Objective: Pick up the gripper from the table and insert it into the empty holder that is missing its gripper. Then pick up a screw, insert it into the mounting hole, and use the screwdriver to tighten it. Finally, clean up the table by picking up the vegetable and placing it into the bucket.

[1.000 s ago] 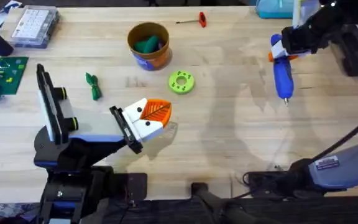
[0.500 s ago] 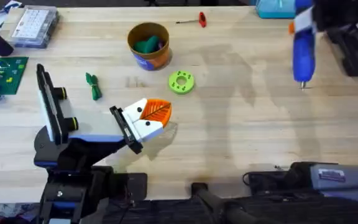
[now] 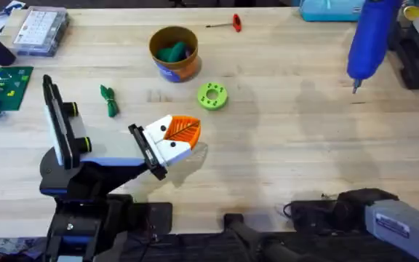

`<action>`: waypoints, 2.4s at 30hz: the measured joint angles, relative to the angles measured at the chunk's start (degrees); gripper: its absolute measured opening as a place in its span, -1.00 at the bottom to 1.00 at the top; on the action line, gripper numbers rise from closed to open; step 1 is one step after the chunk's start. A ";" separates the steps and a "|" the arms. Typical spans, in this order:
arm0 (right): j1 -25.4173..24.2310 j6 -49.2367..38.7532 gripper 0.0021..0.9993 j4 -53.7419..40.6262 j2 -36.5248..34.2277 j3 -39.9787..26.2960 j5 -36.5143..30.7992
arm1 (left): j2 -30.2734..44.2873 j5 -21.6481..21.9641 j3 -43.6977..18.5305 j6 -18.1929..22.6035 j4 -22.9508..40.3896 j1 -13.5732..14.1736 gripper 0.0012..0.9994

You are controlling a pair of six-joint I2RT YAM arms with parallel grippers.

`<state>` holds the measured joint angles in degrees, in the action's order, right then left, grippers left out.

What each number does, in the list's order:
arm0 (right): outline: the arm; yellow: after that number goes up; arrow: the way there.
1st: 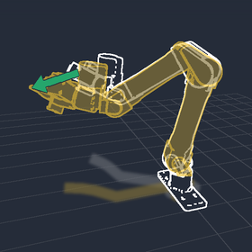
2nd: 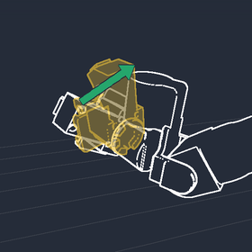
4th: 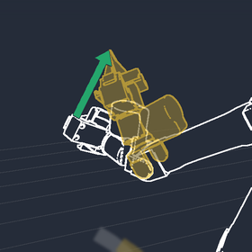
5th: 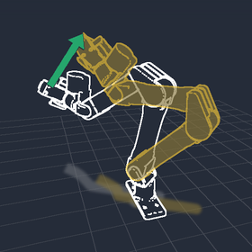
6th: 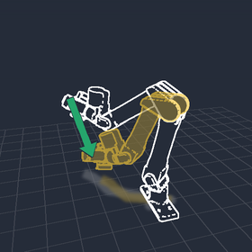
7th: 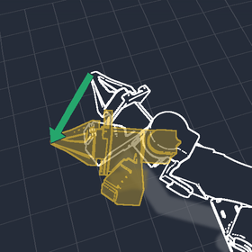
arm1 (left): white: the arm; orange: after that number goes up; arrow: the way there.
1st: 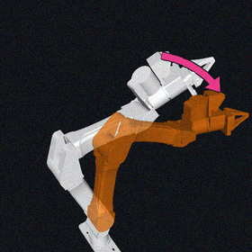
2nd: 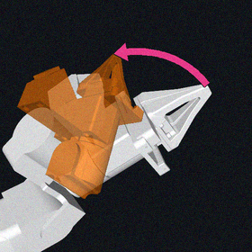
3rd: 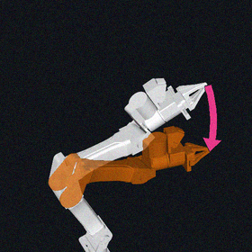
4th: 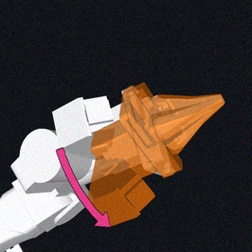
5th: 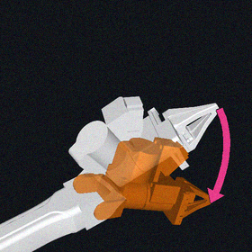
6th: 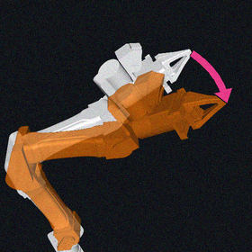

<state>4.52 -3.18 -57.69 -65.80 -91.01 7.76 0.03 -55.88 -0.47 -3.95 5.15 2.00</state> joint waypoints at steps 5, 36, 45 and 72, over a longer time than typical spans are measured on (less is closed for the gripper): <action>4.14 1.40 -0.91 2.14 7.75 -0.02 2.88 | 0.00 -0.01 0.00 0.00 0.00 0.00 -0.98; 16.28 4.66 -0.91 38.79 14.33 -0.53 21.41 | 0.00 -0.01 0.00 0.00 0.00 0.00 -0.98; 16.73 4.87 -0.91 48.58 11.25 -0.56 34.76 | 0.00 -0.01 0.00 0.01 0.00 0.00 -0.98; 27.64 2.94 -0.90 55.99 -6.21 4.44 45.94 | 0.00 -0.02 0.00 0.00 0.00 0.00 -0.98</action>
<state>32.17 -0.25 -1.70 -72.01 -86.57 53.70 0.03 -55.90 -0.47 -3.95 5.15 2.00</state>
